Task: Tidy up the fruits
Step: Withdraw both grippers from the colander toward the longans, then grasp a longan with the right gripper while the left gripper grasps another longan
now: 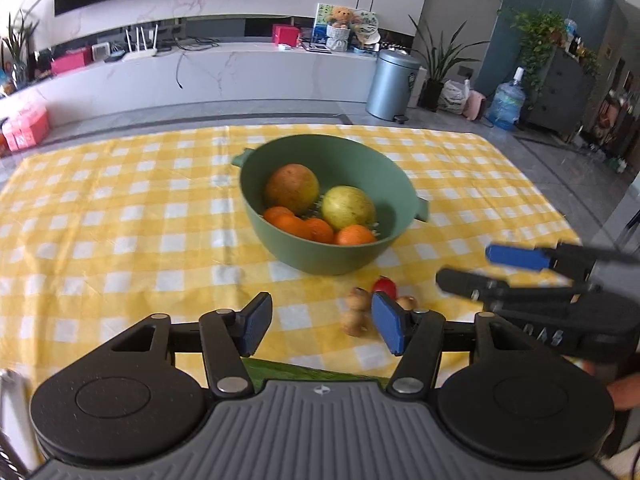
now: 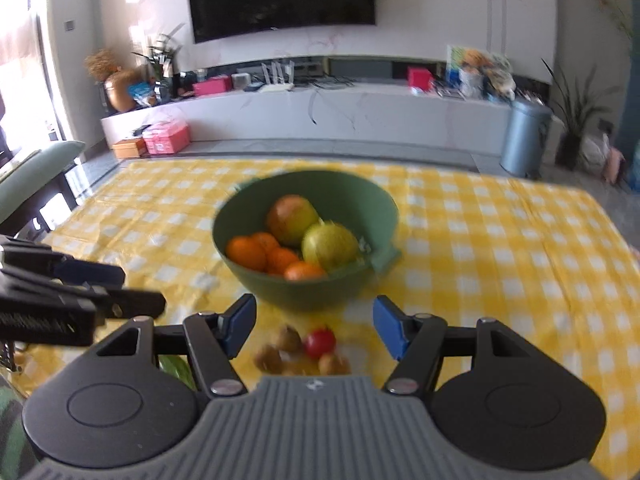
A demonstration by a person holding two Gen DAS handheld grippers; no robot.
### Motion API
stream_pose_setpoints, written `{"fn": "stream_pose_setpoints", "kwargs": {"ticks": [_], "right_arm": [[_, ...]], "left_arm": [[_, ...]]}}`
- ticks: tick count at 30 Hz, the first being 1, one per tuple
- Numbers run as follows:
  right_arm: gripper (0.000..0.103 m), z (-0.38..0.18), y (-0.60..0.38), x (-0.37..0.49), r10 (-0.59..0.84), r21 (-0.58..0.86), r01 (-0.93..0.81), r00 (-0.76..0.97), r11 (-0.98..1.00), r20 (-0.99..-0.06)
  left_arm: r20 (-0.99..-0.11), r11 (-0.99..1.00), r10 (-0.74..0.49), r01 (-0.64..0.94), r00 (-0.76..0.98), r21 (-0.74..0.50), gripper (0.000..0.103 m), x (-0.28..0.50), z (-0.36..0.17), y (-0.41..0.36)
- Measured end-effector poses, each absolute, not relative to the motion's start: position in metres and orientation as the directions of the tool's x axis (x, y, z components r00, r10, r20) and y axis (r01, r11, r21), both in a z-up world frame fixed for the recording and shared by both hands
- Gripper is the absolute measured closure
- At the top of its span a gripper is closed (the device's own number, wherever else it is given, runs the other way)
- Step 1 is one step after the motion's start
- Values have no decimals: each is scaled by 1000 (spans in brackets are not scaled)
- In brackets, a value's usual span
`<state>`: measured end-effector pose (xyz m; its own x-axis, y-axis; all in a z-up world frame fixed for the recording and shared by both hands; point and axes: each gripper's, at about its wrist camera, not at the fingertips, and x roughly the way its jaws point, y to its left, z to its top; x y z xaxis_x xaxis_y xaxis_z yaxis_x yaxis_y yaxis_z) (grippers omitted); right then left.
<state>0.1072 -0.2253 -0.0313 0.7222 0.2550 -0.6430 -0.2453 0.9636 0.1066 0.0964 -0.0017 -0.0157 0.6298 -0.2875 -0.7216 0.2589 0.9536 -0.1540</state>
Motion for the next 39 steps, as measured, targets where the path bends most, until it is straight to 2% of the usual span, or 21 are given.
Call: {"fn": "stream_pose_setpoints", "kwargs": {"ticks": [8, 15, 19, 23, 27, 39], "right_arm": [[41, -63, -239, 89, 205, 108, -180, 713, 978, -671], [42, -79, -242, 90, 230, 131, -193, 699, 972, -677], [54, -86, -241, 94, 255, 150, -210, 688, 966, -679], [64, -91, -239, 100, 306, 194, -240, 661, 951, -685], [73, -99, -233, 107, 335, 208, -269, 629, 940, -702], [73, -117, -221, 130, 378, 276, -260, 572, 925, -728]], "left_arm": [[-740, 949, -300, 265, 602, -169, 50, 95, -38, -11], [-749, 932, -331, 324, 574, -163, 51, 90, -59, -21], [-757, 920, -356, 345, 548, -184, 51, 95, -69, -26], [-762, 920, -370, 324, 531, -221, 60, 104, -77, -26], [-767, 921, -369, 314, 524, -229, 62, 111, -81, -26], [-780, 926, -369, 276, 506, -259, 62, 126, -89, -23]]}}
